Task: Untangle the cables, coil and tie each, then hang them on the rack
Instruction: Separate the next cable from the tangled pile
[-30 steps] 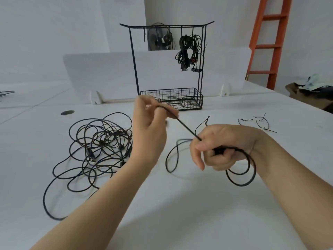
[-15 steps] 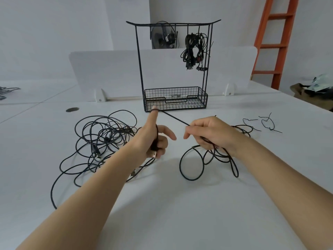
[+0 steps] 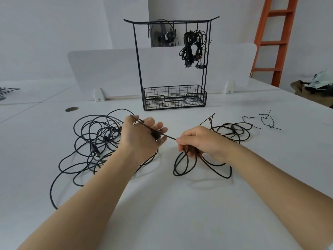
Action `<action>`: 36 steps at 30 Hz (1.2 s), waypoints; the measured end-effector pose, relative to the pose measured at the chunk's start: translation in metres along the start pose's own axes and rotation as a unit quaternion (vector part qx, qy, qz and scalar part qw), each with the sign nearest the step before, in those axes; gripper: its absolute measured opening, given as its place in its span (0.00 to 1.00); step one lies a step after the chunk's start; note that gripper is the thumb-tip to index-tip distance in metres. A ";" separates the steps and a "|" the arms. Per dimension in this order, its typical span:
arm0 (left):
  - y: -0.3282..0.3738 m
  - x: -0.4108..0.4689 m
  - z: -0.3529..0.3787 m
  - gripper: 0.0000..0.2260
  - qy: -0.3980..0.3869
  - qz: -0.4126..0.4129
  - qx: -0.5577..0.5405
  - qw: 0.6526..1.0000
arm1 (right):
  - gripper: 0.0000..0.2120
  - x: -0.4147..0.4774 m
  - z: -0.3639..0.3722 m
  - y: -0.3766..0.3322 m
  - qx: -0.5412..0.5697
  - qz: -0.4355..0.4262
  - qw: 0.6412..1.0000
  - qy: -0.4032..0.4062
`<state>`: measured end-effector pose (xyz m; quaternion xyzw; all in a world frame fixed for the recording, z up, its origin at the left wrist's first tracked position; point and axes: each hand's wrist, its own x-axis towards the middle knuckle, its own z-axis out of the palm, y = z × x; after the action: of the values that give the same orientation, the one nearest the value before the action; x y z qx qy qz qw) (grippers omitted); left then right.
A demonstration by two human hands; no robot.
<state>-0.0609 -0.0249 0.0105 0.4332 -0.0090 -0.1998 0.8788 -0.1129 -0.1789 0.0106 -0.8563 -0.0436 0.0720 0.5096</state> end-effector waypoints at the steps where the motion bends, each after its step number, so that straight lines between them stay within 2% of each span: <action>1: 0.000 0.000 -0.001 0.22 0.003 0.008 -0.027 1.000 | 0.14 0.000 0.000 0.000 0.007 0.008 1.000 -0.005; 6: 0.001 -0.004 0.000 0.20 0.006 0.009 -0.104 0.995 | 0.12 0.003 0.000 0.003 0.096 0.033 0.994 -0.029; 12: 0.004 -0.005 0.003 0.11 0.017 0.005 -0.034 0.999 | 0.10 0.003 -0.004 0.004 0.139 0.041 0.987 -0.069; 16: 0.005 -0.007 0.006 0.05 -0.002 0.027 0.116 0.993 | 0.04 -0.001 -0.014 0.005 0.113 0.043 0.984 -0.131; 17: 0.005 -0.006 0.005 0.07 -0.003 0.033 0.147 0.989 | 0.01 -0.004 -0.016 0.004 0.091 0.040 0.983 -0.155; 19: 0.006 -0.006 0.002 0.17 0.005 0.050 0.199 0.979 | 0.04 -0.007 -0.019 0.002 0.055 0.038 0.980 -0.188; 21: 0.007 -0.007 -0.001 0.21 0.010 0.055 0.215 0.975 | 0.02 -0.010 -0.023 -0.001 0.007 0.037 0.980 -0.194; 24: 0.012 -0.008 -0.005 0.24 0.002 0.057 0.183 0.981 | 0.08 -0.012 -0.030 -0.003 -0.112 0.050 0.984 -0.129; 26: 0.014 -0.008 -0.006 0.25 -0.007 0.067 0.165 0.984 | 0.10 -0.009 -0.033 -0.003 -0.147 0.047 0.988 -0.019; 28: 0.015 -0.009 -0.006 0.28 -0.026 0.076 0.146 0.986 | 0.08 -0.004 -0.037 0.001 -0.175 0.011 0.977 0.123; 30: 0.016 -0.010 -0.006 0.30 -0.055 0.081 0.131 0.987 | 0.10 0.000 -0.039 0.004 -0.203 -0.023 0.959 0.199; 32: 0.016 -0.011 -0.005 0.29 -0.076 0.086 0.123 0.986 | 0.14 0.000 -0.036 0.005 -0.189 -0.041 0.961 0.197; 33: 0.015 -0.011 -0.005 0.27 -0.080 0.090 0.123 0.985 | 0.12 -0.001 -0.033 0.003 -0.155 -0.049 0.969 0.185; 36: 0.013 -0.013 -0.003 0.16 -0.074 0.099 0.118 0.985 | 0.09 -0.001 -0.023 -0.002 -0.032 -0.045 0.987 0.154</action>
<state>-0.0676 -0.0110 0.0201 0.5147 -0.1396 -0.1410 0.8341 -0.1105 -0.1985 0.0234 -0.8700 -0.0056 -0.0854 0.4856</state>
